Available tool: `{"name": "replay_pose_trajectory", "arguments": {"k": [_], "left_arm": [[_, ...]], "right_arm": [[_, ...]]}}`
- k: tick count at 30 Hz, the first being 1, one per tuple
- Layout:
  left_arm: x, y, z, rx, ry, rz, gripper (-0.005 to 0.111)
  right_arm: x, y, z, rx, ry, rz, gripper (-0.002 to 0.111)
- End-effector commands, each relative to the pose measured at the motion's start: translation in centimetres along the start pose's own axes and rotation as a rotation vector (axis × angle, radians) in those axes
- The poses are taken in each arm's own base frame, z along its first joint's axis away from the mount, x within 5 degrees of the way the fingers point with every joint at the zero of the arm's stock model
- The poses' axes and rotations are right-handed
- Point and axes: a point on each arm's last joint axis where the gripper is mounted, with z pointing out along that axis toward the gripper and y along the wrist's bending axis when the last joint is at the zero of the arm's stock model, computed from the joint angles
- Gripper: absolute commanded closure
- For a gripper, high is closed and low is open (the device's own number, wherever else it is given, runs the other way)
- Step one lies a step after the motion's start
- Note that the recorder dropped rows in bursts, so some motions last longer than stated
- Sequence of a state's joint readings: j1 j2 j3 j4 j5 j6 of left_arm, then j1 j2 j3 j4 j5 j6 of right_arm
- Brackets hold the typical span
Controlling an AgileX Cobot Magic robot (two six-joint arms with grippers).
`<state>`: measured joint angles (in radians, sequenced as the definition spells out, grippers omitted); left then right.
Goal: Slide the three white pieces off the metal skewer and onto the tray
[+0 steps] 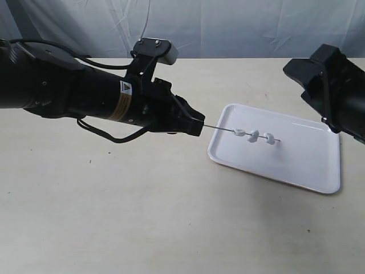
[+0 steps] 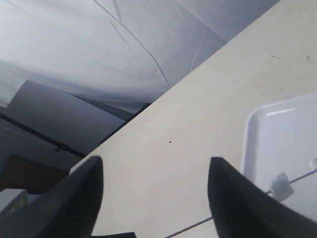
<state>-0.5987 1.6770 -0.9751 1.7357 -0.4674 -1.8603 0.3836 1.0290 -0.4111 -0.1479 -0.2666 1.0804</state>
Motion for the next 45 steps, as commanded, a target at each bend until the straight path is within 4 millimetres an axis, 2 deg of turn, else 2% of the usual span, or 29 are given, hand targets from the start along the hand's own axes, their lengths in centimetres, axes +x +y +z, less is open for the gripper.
{"name": "replay_pose_trajectory", "arguments": {"k": [1,18,22,27,30,34,40,45], "left_arm": [[-0.1,-0.1,-0.2,0.002,-0.007,-0.006,0.107],[0.0,-0.2,-0.2,0.019,-0.002,-0.004,0.107],[0.0,-0.2,-0.2,0.019,-0.002,-0.004,0.107],[0.0,-0.2,-0.2,0.019,-0.002,-0.004,0.107],[-0.1,-0.3,-0.3,0.021,-0.011,-0.008,0.107],[-0.6,-0.5,-0.9,0.008,-0.035,0.002,0.107],[-0.9,-0.7,-1.4,0.008,-0.049,0.016,0.107],[-0.9,-0.7,-1.4,0.002,-0.053,0.044,0.107]], "right_arm": [[-0.4,-0.1,0.1,0.015,-0.036,0.117,0.050],[-0.6,0.0,0.1,0.005,-0.051,0.145,0.050],[-0.7,-0.1,0.1,0.009,-0.067,0.197,0.050],[-0.1,-0.8,0.1,0.090,-0.014,0.250,0.050],[0.9,-2.1,1.0,0.198,0.050,0.256,0.050],[1.7,-3.3,2.4,0.256,0.073,0.328,0.050],[3.2,-4.0,4.9,0.227,0.090,0.447,0.050],[4.6,-4.3,7.0,0.120,0.131,0.575,0.050]]}}
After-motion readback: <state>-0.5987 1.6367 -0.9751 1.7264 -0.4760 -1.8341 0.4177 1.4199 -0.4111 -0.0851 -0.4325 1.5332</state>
